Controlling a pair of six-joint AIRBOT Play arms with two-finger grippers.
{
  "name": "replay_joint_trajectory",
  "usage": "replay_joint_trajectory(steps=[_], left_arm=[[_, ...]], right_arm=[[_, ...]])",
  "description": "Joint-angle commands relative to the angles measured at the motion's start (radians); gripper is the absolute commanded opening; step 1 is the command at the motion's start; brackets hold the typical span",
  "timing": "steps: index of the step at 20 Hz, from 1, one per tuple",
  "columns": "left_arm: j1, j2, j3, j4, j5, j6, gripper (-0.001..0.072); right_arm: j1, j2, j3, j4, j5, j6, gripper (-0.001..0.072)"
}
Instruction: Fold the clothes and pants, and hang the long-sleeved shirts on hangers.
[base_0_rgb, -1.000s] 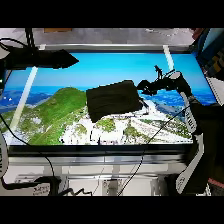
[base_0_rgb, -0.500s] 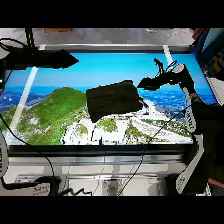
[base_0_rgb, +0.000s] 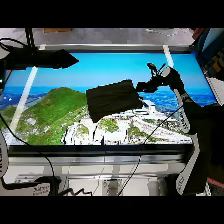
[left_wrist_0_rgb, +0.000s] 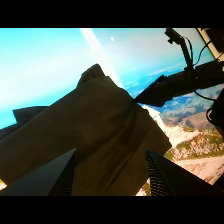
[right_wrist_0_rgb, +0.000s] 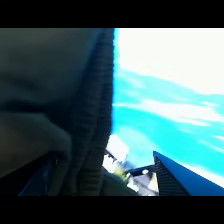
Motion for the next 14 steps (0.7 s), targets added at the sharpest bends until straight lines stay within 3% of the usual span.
replay_joint_trajectory(steps=[1, 5, 9, 14], left_arm=[[0.000, -0.001, 0.000, 0.000, 0.000, 0.000, 0.0471], [0.000, -0.001, 0.000, 0.000, 0.000, 0.000, 0.0471], [0.000, -0.001, 0.000, 0.000, 0.000, 0.000, 0.0471], [0.000, 0.000, 0.000, 0.000, -0.001, 0.000, 0.0471]], right_arm=[[-0.008, -0.036, -0.001, 0.014, 0.031, 0.081, 0.0686], [-0.008, -0.102, -0.001, 0.222, 0.177, -0.010, 0.0687], [-0.007, -0.117, 0.010, 0.431, 0.217, -0.132, 0.0686], [-0.062, -0.076, 0.064, 0.384, 0.208, -0.148, 0.0687]])
